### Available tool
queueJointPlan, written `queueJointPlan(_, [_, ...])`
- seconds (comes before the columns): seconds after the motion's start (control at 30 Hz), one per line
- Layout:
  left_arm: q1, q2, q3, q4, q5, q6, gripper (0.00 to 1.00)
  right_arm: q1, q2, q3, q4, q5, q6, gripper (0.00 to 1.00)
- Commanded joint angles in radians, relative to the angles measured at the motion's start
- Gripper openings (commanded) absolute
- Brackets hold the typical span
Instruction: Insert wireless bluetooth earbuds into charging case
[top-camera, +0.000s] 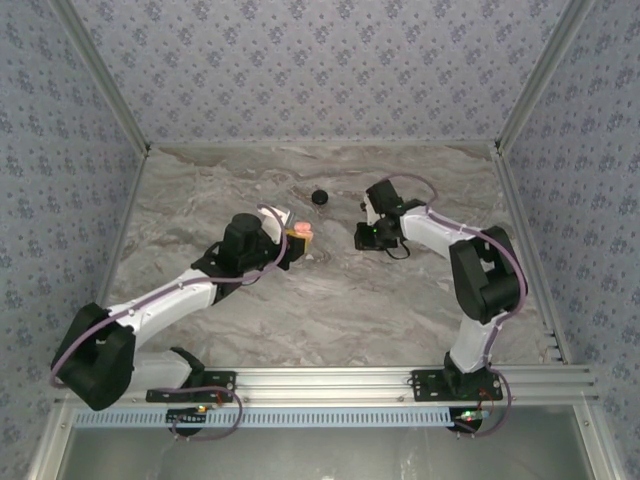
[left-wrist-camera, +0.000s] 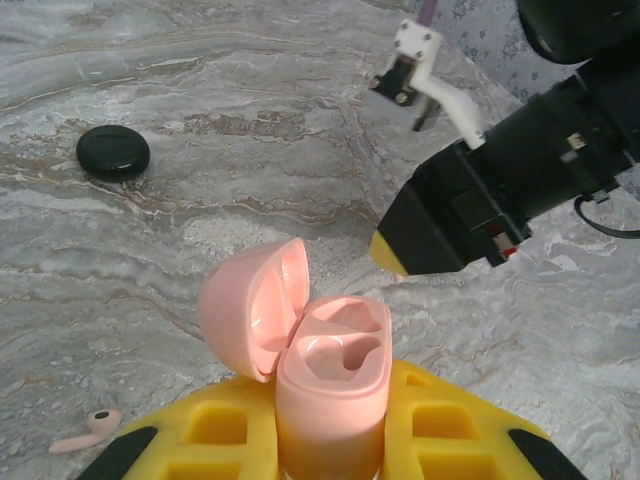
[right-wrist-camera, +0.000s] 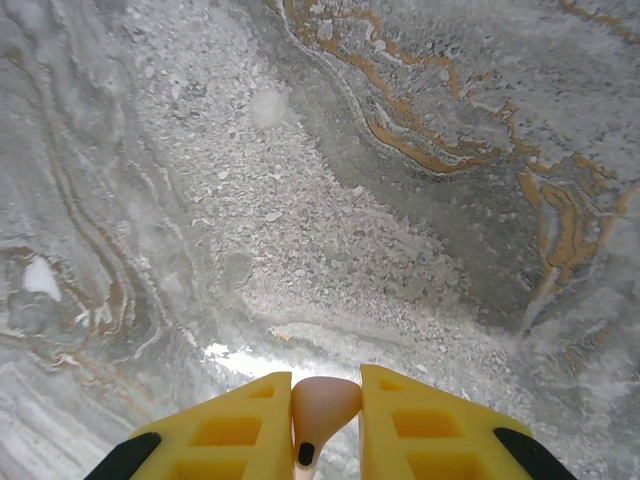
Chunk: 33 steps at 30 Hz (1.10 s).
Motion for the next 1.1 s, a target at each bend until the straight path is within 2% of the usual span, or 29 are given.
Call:
queueJointPlan(0.0, [0.005,0.023,-0.007,0.115,0.018,-0.036,0.18,-0.017,-0.07,-0.047,0.057,-0.08,-0.005,0.2])
queueJointPlan(0.5, [-0.012,0.116,-0.021,0.244,0.054,-0.065,0.18,-0.034,-0.321,-0.106,0.151,-0.241,0.006,0.21])
queueJointPlan(0.7, [-0.023,0.116,-0.071,0.396,0.082,-0.053,0.18,-0.003,-0.405,-0.095,0.178,-0.268,-0.005,0.21])
queueJointPlan(1.07, [-0.047,0.118,-0.107,0.557,0.125,-0.031,0.18,0.076,-0.462,-0.051,0.203,-0.279,-0.018,0.22])
